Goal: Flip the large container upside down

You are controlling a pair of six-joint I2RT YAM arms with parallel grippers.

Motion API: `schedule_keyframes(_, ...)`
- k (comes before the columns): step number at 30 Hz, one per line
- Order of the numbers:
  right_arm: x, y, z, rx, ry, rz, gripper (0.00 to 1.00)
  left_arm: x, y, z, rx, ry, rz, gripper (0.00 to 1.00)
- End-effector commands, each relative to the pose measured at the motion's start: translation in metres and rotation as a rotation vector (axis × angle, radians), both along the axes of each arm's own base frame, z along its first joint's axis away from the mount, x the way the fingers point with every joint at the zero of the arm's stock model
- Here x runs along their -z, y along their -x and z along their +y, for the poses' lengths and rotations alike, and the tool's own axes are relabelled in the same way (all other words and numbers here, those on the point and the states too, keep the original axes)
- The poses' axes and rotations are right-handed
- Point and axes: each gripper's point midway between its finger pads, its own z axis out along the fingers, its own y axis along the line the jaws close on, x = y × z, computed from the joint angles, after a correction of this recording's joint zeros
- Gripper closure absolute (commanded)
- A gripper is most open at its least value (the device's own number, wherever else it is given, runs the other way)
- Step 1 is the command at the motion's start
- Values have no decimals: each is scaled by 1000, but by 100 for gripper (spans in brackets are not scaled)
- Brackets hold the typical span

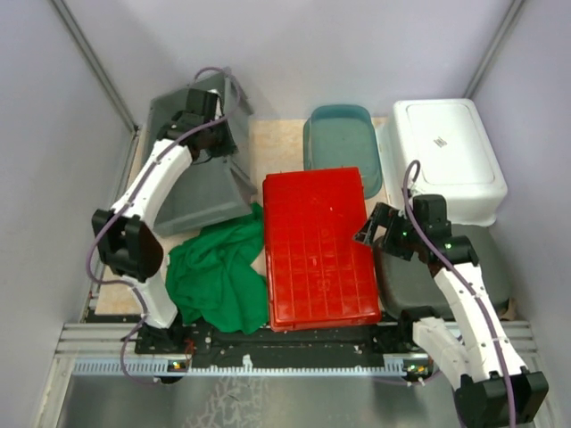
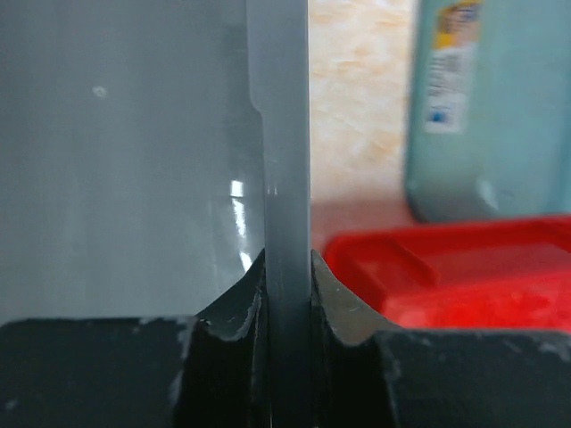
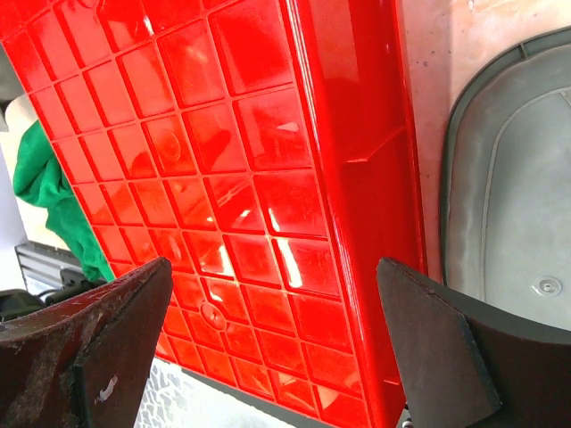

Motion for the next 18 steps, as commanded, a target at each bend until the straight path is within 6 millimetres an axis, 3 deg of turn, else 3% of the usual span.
schedule_keyframes(1, -7, -11, 5, -16, -11, -42, 3, -123, 32, -43, 249, 257, -244, 100)
schedule_keyframes(5, -7, -13, 7, -31, -17, -40, 3, -169, 57, -49, 354, 500, -262, 100)
schedule_keyframes(10, -6, -12, 6, -38, -9, -40, 3, -206, 78, -43, 444, 786, -307, 100)
schedule_keyframes(18, 0, -8, 7, -48, -12, -28, 3, -193, 82, -12, 524, 1173, -266, 100)
